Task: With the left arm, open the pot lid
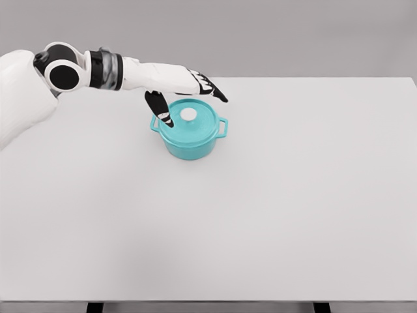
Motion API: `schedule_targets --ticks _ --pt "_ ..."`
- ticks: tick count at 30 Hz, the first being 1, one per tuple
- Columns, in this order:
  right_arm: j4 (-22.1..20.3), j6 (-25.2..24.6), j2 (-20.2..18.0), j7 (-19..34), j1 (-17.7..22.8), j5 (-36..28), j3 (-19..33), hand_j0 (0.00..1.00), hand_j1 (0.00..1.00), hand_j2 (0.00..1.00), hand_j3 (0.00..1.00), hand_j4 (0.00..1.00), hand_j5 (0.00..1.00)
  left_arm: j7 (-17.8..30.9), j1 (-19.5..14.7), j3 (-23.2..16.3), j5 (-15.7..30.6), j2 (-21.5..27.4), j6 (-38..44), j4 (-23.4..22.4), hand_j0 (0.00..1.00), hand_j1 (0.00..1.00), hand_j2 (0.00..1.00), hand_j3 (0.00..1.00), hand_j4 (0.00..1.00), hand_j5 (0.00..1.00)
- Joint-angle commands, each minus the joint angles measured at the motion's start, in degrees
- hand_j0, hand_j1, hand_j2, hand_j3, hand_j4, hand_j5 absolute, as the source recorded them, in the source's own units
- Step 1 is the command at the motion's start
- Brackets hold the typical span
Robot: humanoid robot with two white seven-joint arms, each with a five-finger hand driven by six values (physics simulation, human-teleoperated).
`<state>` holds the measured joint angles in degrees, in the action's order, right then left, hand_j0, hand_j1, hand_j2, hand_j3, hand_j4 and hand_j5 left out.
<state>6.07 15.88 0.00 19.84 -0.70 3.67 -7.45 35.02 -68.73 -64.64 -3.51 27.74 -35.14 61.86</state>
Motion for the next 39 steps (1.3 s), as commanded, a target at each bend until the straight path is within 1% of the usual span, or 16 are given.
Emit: schedule_targets --ticks 1,4,6,14,16,20,21,22,24,25,27,31,32,33,35,39 --pt "0.0 0.0 0.0 0.0 0.0 0.0 0.0 1.0 1.0 1.0 1.0 1.0 1.0 0.0 -0.2 0.0 -0.2 -0.2 0.1 -1.9 1.0 1.0 1.0 1.0 1.0 1.0" --pt "0.0 0.0 0.0 0.0 0.0 0.0 0.1 1.0 1.0 1.0 1.0 1.0 1.0 0.0 -0.4 -0.5 -3.0 -1.8 0.1 -4.8 1.0 1.0 1.0 1.0 1.0 1.0" --pt "0.0 0.0 0.0 0.0 0.0 0.0 0.1 1.0 1.0 1.0 1.0 1.0 1.0 0.0 -0.4 -0.6 -3.9 -2.2 0.1 -5.4 1.0 1.0 1.0 1.0 1.0 1.0" --pt "0.0 0.0 0.0 0.0 0.0 0.0 0.0 1.0 1.0 1.0 1.0 1.0 1.0 0.0 -0.3 -0.8 -4.0 -4.3 0.1 -7.4 1.0 1.0 1.0 1.0 1.0 1.0" --pt "0.0 0.0 0.0 0.0 0.0 0.0 0.1 1.0 1.0 1.0 1.0 1.0 1.0 0.0 -0.3 -1.5 -4.6 -4.3 0.1 -7.9 1.0 1.0 1.0 1.0 1.0 1.0" --pt "0.0 0.0 0.0 0.0 0.0 0.0 0.1 1.0 1.0 1.0 1.0 1.0 1.0 0.0 -0.1 -1.6 -4.8 -4.3 0.1 -8.1 1.0 1.0 1.0 1.0 1.0 1.0" --pt "0.0 0.0 0.0 0.0 0.0 0.0 0.0 1.0 1.0 1.0 1.0 1.0 1.0 0.0 -0.1 -1.6 -4.8 -4.3 0.1 -8.0 0.89 0.89 0.89 0.89 0.89 0.89" --pt "0.0 0.0 0.0 0.0 0.0 0.0 0.0 1.0 1.0 1.0 1.0 1.0 1.0 0.0 -0.1 -1.6 -4.8 -4.4 0.1 -8.1 0.81 0.81 0.81 0.81 0.81 0.81" --pt "0.0 0.0 0.0 0.0 0.0 0.0 0.1 1.0 1.0 1.0 1.0 1.0 1.0 0.0 0.0 -1.6 -4.7 -4.3 0.1 -8.0 0.74 0.74 0.74 0.74 0.74 0.74" --pt "0.0 0.0 0.0 0.0 0.0 0.0 0.1 1.0 1.0 1.0 1.0 1.0 1.0 0.0 0.1 -1.7 -4.8 -4.3 0.1 -8.1 0.73 0.73 0.73 0.73 0.73 0.73" --pt "0.0 0.0 0.0 0.0 0.0 0.0 0.1 1.0 1.0 1.0 1.0 1.0 1.0 0.0 0.0 -3.2 -4.8 -4.2 0.1 -8.1 0.73 0.73 0.73 0.73 0.73 0.73" --pt "0.0 0.0 0.0 0.0 0.0 0.0 0.0 1.0 1.0 1.0 1.0 1.0 1.0 0.0 0.1 -3.6 -4.8 -3.8 0.1 -8.1 0.72 0.72 0.72 0.72 0.72 0.72" --pt "0.0 0.0 0.0 0.0 0.0 0.0 0.0 1.0 1.0 1.0 1.0 1.0 1.0 0.0 0.1 -3.6 -4.7 -3.7 0.1 -8.1 0.67 0.67 0.67 0.67 0.67 0.67" --pt "0.0 0.0 0.0 0.0 0.0 0.0 0.1 1.0 1.0 1.0 1.0 1.0 1.0 0.0 0.2 -3.6 -4.4 -3.7 0.1 -8.0 0.51 0.51 0.51 0.51 0.51 0.51" --pt "0.0 0.0 0.0 0.0 0.0 0.0 0.0 1.0 1.0 1.0 1.0 1.0 1.0 0.0 0.2 -3.6 -4.4 -3.7 0.1 -7.9 0.46 0.46 0.46 0.46 0.46 0.46" --pt "0.0 0.0 0.0 0.0 0.0 0.0 0.0 1.0 1.0 1.0 1.0 1.0 1.0 0.0 0.2 -3.6 -4.3 -3.6 0.1 -7.9 0.45 0.45 0.45 0.45 0.45 0.45"
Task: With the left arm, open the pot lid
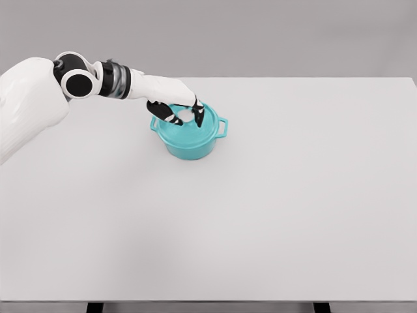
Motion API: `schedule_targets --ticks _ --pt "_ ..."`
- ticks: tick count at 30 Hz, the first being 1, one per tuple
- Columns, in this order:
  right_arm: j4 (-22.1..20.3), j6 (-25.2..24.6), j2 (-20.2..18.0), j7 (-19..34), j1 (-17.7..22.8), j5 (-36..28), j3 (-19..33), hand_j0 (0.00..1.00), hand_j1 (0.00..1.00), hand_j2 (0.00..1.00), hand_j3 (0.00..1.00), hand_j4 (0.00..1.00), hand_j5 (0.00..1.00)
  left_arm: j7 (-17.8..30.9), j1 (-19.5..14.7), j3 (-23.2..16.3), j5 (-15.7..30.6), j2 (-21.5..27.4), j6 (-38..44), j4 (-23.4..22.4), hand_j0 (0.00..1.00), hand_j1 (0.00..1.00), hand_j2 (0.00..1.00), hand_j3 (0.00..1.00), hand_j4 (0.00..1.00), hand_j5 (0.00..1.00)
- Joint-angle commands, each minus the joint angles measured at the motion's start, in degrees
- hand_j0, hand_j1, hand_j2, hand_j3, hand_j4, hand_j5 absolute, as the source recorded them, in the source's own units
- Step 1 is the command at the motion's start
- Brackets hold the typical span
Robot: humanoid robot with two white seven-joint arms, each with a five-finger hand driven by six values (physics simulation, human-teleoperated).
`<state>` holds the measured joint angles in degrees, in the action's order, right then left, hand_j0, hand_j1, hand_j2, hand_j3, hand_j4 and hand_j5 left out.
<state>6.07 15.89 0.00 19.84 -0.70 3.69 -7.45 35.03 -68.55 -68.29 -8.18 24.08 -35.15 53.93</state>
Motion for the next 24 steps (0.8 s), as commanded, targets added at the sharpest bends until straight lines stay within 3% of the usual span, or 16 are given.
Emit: schedule_targets --ticks 1,3,6,13,20,24 --pt "0.0 0.0 0.0 0.0 0.0 0.0 0.0 1.0 1.0 1.0 1.0 1.0 1.0 0.0 0.0 0.2 0.4 0.1 0.2 0.0 0.44 0.44 0.44 0.44 0.44 0.44" --pt "0.0 0.0 0.0 0.0 0.0 0.0 0.1 1.0 1.0 1.0 1.0 1.0 1.0 0.0 0.0 0.3 0.6 0.4 0.2 1.0 0.44 0.44 0.44 0.44 0.44 0.44" --pt "0.0 0.0 0.0 0.0 0.0 0.0 0.1 1.0 1.0 1.0 1.0 1.0 1.0 0.0 -0.3 0.7 3.3 6.6 0.2 7.1 0.44 0.44 0.44 0.44 0.44 0.44" --pt "0.0 0.0 0.0 0.0 0.0 0.0 0.0 1.0 1.0 1.0 1.0 1.0 1.0 0.0 -0.4 1.1 5.2 15.3 0.2 12.2 0.44 0.44 0.44 0.44 0.44 0.44" --pt "0.0 0.0 0.0 0.0 0.0 0.0 0.0 1.0 1.0 1.0 1.0 1.0 1.0 0.0 0.2 1.1 5.5 25.2 0.2 13.5 0.44 0.44 0.44 0.44 0.44 0.44" --pt "0.0 0.0 0.0 0.0 0.0 0.0 0.1 1.0 1.0 1.0 1.0 1.0 1.0 0.0 1.4 1.1 5.5 26.6 0.2 13.5 0.47 0.47 0.47 0.47 0.47 0.47"
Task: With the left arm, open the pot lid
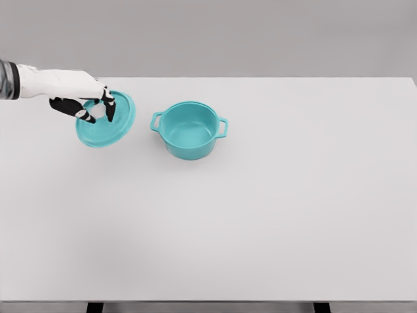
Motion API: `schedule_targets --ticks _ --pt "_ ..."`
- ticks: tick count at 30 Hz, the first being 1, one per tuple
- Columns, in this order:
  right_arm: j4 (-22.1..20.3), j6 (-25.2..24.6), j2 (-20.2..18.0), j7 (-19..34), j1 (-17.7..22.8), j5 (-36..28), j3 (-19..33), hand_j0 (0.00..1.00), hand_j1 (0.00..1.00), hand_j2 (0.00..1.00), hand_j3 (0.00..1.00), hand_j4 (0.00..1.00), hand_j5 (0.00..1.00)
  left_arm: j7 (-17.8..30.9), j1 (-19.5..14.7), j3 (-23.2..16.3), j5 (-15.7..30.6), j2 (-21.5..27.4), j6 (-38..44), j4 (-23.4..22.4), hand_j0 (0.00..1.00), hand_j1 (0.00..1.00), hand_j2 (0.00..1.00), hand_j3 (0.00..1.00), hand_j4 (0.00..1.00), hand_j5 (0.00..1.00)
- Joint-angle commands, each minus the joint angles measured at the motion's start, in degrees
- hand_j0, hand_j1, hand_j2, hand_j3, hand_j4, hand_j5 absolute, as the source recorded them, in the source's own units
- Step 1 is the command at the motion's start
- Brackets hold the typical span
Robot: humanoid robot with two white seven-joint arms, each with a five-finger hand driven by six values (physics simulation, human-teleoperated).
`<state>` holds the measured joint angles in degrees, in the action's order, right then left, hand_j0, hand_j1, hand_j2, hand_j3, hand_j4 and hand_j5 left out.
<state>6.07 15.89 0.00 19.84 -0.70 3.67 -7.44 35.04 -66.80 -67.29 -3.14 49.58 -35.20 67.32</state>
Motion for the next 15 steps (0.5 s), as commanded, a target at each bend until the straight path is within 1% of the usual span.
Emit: schedule_targets --ticks 1,2,8,9,10,11,12,13,14,15 --pt "0.0 0.0 0.0 0.0 0.0 0.0 0.0 1.0 1.0 1.0 1.0 1.0 1.0 0.0 0.0 0.1 0.3 1.0 0.2 0.2 0.57 0.57 0.57 0.57 0.57 0.57" --pt "0.0 0.0 0.0 0.0 0.0 0.0 0.1 1.0 1.0 1.0 1.0 1.0 1.0 0.0 0.0 0.1 0.1 0.7 0.2 0.1 1.0 1.0 1.0 1.0 1.0 1.0" --pt "0.0 0.0 0.0 0.0 0.0 0.0 0.0 1.0 1.0 1.0 1.0 1.0 1.0 0.0 0.1 0.2 0.2 0.9 0.2 0.6 1.0 1.0 1.0 1.0 1.0 1.0" --pt "0.0 0.0 0.0 0.0 0.0 0.0 0.0 1.0 1.0 1.0 1.0 1.0 1.0 0.0 0.1 0.3 0.4 1.3 0.2 2.9 1.0 1.0 1.0 1.0 1.0 1.0" --pt "0.0 0.0 0.0 0.0 0.0 0.0 0.0 1.0 1.0 1.0 1.0 1.0 1.0 0.0 0.2 0.6 1.1 1.7 0.2 7.3 1.0 1.0 1.0 1.0 1.0 1.0" --pt "0.0 0.0 0.0 0.0 0.0 0.0 0.0 1.0 1.0 1.0 1.0 1.0 1.0 0.0 0.4 2.3 4.0 6.1 0.2 13.3 1.0 1.0 1.0 1.0 1.0 1.0" --pt "0.0 0.0 0.0 0.0 0.0 0.0 0.0 1.0 1.0 1.0 1.0 1.0 1.0 0.0 2.4 3.9 7.2 10.7 0.2 19.8 1.0 1.0 1.0 1.0 1.0 1.0" --pt "0.0 0.0 0.0 0.0 0.0 0.0 0.0 1.0 1.0 1.0 1.0 1.0 1.0 0.0 4.6 7.2 8.6 12.7 0.2 24.7 1.0 1.0 1.0 1.0 1.0 1.0" --pt "0.0 0.0 0.0 0.0 0.0 0.0 0.1 1.0 1.0 1.0 1.0 1.0 1.0 0.0 8.3 11.4 8.9 14.3 0.2 27.0 1.0 1.0 1.0 1.0 1.0 1.0" --pt "0.0 0.0 0.0 0.0 0.0 0.0 0.0 1.0 1.0 1.0 1.0 1.0 1.0 0.0 13.5 16.1 8.9 15.0 0.2 27.5 1.0 1.0 1.0 1.0 1.0 1.0"
